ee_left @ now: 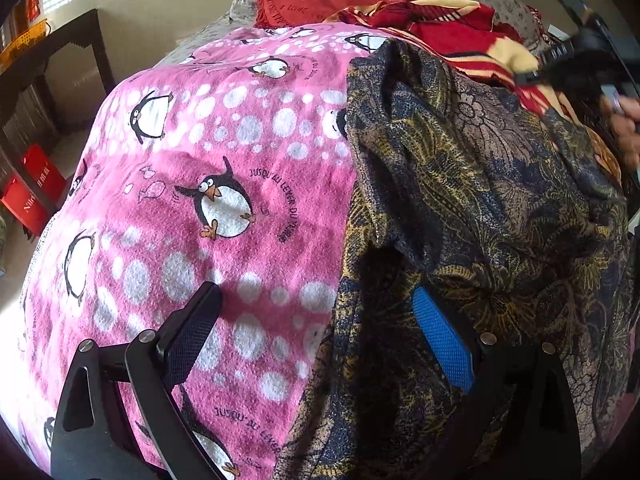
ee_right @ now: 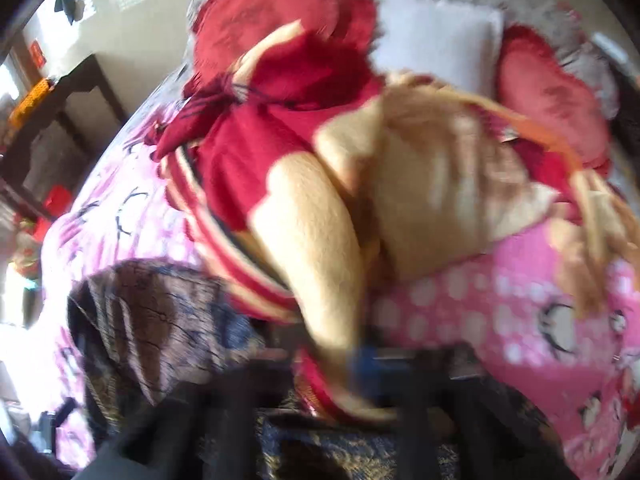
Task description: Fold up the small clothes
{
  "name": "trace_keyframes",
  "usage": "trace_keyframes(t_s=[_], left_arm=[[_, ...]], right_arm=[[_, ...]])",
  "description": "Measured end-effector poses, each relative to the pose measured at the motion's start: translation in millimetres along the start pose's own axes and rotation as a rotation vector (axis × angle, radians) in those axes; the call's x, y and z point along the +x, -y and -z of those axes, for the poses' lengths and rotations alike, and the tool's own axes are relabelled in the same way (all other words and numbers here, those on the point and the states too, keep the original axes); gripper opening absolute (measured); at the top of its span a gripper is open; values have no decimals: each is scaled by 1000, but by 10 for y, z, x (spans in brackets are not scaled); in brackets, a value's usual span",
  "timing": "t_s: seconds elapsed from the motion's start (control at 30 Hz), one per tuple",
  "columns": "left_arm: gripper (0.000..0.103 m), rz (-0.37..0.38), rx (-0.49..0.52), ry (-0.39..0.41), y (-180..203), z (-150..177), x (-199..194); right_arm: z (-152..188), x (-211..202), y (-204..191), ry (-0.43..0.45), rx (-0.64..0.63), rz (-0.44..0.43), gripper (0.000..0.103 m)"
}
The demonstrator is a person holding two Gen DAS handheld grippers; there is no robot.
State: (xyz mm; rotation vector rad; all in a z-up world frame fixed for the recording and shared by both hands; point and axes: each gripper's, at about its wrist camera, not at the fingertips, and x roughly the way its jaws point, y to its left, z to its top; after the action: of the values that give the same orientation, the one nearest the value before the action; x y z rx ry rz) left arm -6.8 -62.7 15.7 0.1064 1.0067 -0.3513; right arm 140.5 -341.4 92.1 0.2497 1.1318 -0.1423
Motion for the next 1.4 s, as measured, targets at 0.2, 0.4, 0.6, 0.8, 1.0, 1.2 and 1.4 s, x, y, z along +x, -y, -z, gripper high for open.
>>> trace_keyframes(t_s=[0.2, 0.4, 0.6, 0.8, 1.0, 1.2, 1.4], left_arm=[[97, 27, -19, 9, -4, -28, -3], [97, 67, -84, 0, -65, -78, -7], [97, 27, -64, 24, 3, -95, 34], [97, -14, -93, 45, -28, -139, 78], [97, -23, -83, 28, -66, -113, -2], [97, 30, -135, 8, -113, 3, -105], [97, 35, -109, 36, 51, 54, -173]], right_arm=[[-881, -483, -446, 302, -20, -187, 7], [-1108, -507, -701, 284, 39, -485, 74], [-66, -744, -278, 227, -70, -218, 74], [818, -350, 105, 57, 14, -174, 69], [1079, -537, 317, 219, 118, -68, 4], [1411, -1279, 959, 376, 294, 51, 4], [1565, -1397, 1227, 329, 395, 154, 4]])
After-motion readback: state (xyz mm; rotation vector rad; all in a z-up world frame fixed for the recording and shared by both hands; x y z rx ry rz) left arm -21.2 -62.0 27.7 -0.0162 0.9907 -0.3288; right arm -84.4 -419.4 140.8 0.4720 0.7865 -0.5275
